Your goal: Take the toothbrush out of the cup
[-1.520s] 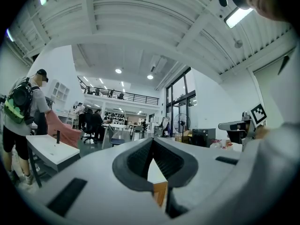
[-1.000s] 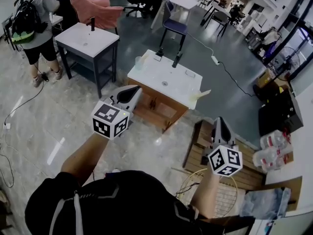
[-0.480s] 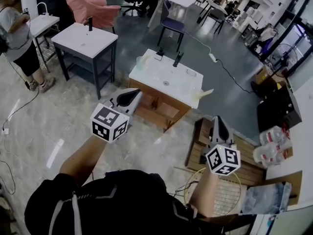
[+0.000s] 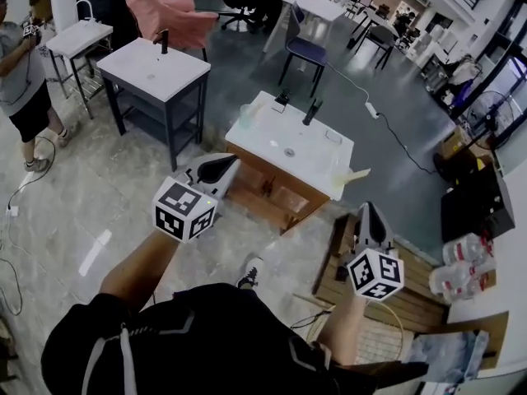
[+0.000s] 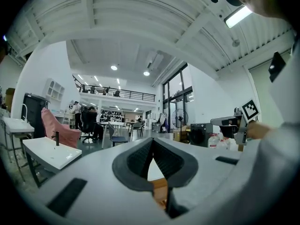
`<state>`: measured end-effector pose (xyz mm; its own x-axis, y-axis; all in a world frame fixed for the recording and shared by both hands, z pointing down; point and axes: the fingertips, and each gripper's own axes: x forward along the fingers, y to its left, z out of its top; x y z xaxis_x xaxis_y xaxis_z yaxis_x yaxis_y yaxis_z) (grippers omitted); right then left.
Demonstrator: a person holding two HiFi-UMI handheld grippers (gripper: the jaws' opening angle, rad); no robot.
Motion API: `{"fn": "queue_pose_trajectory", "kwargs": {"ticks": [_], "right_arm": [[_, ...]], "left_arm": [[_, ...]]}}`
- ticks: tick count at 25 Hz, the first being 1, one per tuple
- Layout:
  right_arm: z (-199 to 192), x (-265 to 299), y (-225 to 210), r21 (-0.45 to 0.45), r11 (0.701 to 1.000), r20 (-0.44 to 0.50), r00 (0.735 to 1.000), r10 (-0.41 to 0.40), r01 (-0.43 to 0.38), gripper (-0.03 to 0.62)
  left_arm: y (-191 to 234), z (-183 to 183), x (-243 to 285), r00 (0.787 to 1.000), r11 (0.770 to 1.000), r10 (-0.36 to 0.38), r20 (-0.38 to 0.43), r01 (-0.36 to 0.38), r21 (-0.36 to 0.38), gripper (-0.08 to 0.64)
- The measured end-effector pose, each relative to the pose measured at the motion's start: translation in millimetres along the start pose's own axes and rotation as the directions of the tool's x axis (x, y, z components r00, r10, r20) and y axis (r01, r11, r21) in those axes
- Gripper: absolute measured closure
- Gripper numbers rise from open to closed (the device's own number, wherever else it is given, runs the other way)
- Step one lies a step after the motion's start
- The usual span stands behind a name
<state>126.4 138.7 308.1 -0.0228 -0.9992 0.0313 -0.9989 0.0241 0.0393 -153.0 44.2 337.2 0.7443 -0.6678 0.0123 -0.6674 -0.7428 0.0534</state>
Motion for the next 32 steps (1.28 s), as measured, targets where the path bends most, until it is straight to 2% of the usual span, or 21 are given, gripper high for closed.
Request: {"fn": "queue_pose_trajectory", "kwargs": {"ticks": [4,8,12,20,26,32], "right_arm": [[4.9,32.1,-13.9,0.006,1.000,0.008,1.000,0.028,-0.028,0.586],[11.2,61.9,-38.8,0.005,0.999,-0.003,0.999,0.045,-0.045,0.586],[12.5,88.9,-62.4,0.002,0.998,0.006,0.998,0.060,-0.060,0.586],[-1.2,127.1,-115.1,0.040,0.997,0.004,0.998,0.070,-0.070,0.588],[-4.3,152.6,-153.6,0.029,0.997,0.000,0.998,0.069,-0.069,0.586],[-5.5,173.4,-184.6,0.011,0.996,-0.001,0.997,0.084,-0.083,0.586]], "left_arm": [[10.7,11.3,21.4,0.999,0.999,0.037,0.000,-0.037,0.017,0.555],[2.0,20.4,54.6,1.000,0.998,0.008,-0.009,-0.007,0.055,0.555],[12.9,21.5,95.6,0.999,0.998,0.041,-0.008,-0.040,0.040,0.555],[7.3,10.6,176.1,0.997,0.999,-0.008,-0.071,0.011,0.031,0.555],[4.6,15.9,231.6,0.996,0.998,0.004,-0.084,0.001,0.061,0.555],[-13.8,23.3,281.6,0.997,0.997,-0.023,-0.070,0.028,0.065,0.555]]}}
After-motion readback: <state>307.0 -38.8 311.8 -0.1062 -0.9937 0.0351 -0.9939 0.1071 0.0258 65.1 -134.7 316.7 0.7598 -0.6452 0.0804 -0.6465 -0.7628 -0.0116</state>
